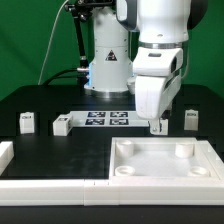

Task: Assemble one leg

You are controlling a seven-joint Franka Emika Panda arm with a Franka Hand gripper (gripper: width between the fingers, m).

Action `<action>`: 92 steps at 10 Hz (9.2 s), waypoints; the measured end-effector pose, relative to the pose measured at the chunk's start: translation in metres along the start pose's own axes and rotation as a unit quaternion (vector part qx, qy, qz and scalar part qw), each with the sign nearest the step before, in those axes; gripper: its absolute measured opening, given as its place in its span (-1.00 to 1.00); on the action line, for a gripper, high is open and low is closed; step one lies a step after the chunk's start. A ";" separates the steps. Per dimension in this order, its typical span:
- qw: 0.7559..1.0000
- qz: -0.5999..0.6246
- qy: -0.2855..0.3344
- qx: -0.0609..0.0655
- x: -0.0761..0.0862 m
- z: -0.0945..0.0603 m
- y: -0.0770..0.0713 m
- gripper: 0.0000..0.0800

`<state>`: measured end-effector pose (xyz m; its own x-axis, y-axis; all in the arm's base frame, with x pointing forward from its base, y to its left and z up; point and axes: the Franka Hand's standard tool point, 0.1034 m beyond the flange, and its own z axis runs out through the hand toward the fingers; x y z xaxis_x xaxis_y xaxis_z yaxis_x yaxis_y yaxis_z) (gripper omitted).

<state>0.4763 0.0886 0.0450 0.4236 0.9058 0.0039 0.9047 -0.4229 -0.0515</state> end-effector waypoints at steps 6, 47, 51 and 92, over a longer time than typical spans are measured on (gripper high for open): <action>0.913 0.407 0.001 0.010 0.023 0.007 -0.060 0.62; 0.713 0.513 -0.393 0.271 0.038 0.044 -0.147 -0.28; 0.713 0.510 -0.394 0.277 0.040 0.023 -0.133 -0.27; 0.883 0.418 0.189 -0.100 0.040 -0.060 0.078 -0.27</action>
Offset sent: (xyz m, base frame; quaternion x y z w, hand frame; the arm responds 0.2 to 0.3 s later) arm -0.0340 0.0180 -0.0022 0.0009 -0.0131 0.4305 0.9025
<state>0.5664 0.0907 0.1015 0.8975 0.2177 0.3834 0.2428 -0.9699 -0.0175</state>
